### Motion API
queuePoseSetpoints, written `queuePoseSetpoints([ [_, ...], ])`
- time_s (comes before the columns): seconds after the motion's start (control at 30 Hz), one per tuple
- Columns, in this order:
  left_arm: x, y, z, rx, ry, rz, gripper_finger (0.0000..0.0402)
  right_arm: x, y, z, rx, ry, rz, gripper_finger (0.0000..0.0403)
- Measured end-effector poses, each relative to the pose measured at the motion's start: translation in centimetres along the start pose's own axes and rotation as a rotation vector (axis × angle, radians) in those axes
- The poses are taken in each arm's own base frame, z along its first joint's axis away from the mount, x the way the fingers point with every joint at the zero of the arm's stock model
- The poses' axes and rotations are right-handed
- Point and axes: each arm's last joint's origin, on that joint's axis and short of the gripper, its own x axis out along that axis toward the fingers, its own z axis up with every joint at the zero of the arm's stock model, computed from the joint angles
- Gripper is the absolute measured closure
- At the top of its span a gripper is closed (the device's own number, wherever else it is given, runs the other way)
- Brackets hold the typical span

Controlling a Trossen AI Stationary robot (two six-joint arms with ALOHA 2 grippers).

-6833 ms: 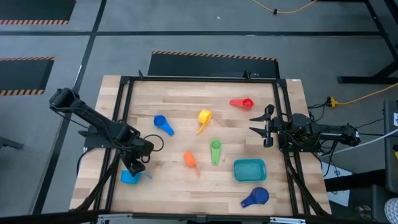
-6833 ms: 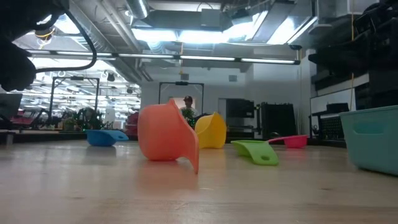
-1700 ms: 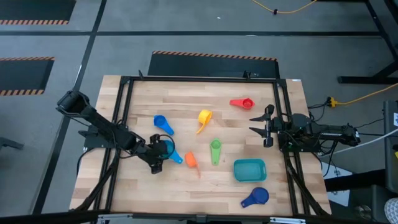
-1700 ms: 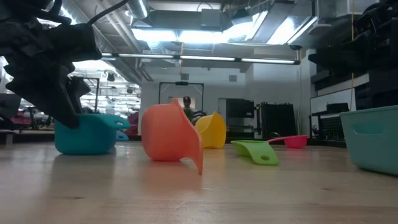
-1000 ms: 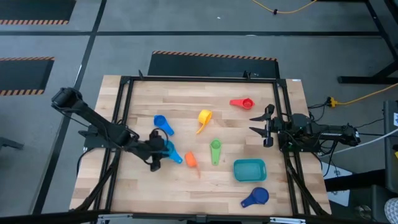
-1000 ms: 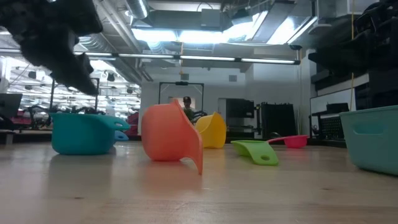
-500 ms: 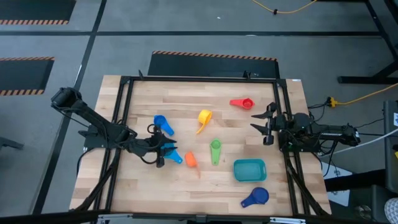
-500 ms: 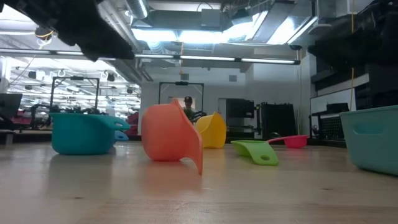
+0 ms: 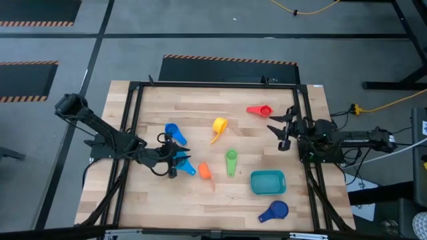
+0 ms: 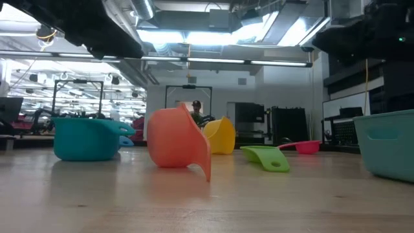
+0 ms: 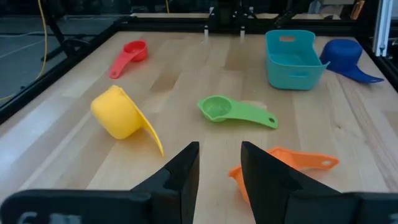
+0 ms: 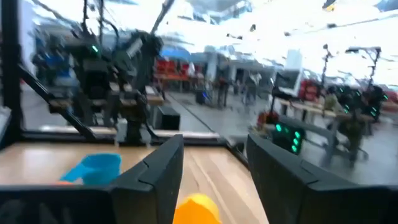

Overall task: Nest measuring cups in basket
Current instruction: Stack the yellow measuring nest cup into the light blue measuring nest cup

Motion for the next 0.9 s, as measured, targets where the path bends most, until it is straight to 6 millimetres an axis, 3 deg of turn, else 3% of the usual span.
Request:
queuePoseSetpoints([
  [0.33, 0.0, 0.0, 0.0, 0.0, 0.0, 0.0, 0.0291, 5.4, -0.6, 2.2, -0.108, 0.216, -0.049, 0.0221],
  [0.6, 0.0, 0.0, 0.0, -0.001, 0.0, 0.0, 0.0291, 9.8, -0.9, -0.1, -0.18, 0.459, 0.016, 0.0221],
  [0.9, 0.0, 0.0, 0.0, -0.001, 0.0, 0.0, 0.0291, 12.8, -1.3, -3.3, -0.249, 0.605, 0.025, 0.0221],
])
